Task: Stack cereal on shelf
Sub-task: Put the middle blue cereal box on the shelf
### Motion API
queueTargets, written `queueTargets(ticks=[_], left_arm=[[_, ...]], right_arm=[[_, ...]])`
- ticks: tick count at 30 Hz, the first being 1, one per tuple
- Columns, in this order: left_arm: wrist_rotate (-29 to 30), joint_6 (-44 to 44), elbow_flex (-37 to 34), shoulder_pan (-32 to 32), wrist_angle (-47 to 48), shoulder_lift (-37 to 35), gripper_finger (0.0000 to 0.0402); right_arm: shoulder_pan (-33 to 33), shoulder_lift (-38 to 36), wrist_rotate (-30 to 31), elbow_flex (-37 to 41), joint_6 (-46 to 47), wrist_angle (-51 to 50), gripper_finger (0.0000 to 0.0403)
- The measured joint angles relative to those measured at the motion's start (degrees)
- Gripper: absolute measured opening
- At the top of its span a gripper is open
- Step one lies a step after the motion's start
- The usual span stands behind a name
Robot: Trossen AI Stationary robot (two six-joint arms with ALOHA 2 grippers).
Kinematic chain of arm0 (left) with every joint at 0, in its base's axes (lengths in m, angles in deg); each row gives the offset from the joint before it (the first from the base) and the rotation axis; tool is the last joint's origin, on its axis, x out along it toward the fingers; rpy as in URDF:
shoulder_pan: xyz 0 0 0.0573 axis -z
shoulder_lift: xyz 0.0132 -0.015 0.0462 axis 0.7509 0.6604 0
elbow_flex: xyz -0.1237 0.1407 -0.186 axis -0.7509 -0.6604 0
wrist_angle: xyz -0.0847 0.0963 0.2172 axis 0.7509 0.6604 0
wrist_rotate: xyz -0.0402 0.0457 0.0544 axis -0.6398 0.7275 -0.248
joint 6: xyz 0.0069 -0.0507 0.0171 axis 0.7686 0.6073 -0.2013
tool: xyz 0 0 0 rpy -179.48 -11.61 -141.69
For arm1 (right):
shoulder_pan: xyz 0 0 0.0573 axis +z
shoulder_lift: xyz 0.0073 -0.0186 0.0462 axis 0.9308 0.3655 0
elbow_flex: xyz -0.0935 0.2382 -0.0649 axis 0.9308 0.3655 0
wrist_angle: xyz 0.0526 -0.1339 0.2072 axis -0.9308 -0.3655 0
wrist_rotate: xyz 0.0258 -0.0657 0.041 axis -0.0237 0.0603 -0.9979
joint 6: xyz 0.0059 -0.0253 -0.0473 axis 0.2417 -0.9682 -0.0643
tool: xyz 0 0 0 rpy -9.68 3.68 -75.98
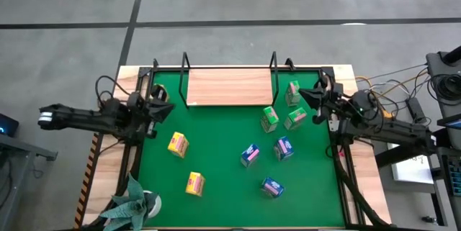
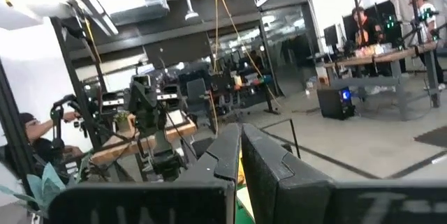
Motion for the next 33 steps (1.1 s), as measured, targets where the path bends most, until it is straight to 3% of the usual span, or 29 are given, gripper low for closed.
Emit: queueTargets(ticks=[14,25,33], left_arm=[[0.06,-9.83,12.16,0.0,30.31,0.17,0.0],[0.15,-13.02,8.76,0.0,31.22,1.7,0.0],[0.24,-16.0,9.08,0.0,30.61,5.17,0.0]], right_arm=[[-0.02,21.63,0.13,-26.04,-0.04,-30.67,0.0009],[0.19,35.59,0.0,-40.67,0.77,-49.89,0.0009],[4.53,41.66,0.12,-48.72,3.13,-59.78,0.0009]])
